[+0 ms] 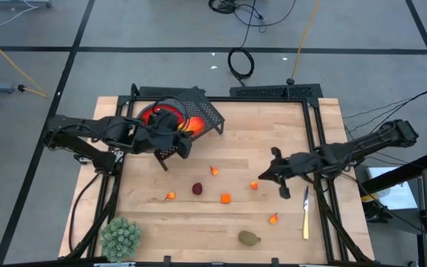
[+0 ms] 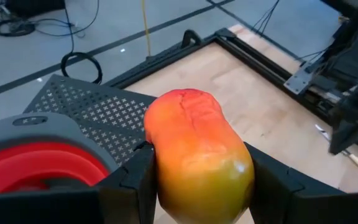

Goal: Pick & Place Fruit
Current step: Put the mango into the red strainer bowl on the shelf

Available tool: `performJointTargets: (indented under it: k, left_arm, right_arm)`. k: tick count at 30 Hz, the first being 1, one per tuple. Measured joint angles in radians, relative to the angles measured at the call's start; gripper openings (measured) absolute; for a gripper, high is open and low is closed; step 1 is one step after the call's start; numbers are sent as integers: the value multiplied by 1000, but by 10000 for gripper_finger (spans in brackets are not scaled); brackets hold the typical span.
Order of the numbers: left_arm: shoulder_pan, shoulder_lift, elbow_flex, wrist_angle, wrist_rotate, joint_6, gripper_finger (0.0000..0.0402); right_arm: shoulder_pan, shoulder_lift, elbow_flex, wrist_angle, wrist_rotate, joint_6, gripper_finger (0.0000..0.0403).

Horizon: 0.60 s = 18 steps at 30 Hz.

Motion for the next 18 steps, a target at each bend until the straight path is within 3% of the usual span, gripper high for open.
performJointTargets:
  k: [9,18]
  left_arm:
    - [0,2,0,-3,-28,1,177]
    - [0,2,0,25,-15,5,177]
  right_arm:
    - [0,-310,-243,236,1,57,1]
    - [0,-501,-415,331,4,123,0]
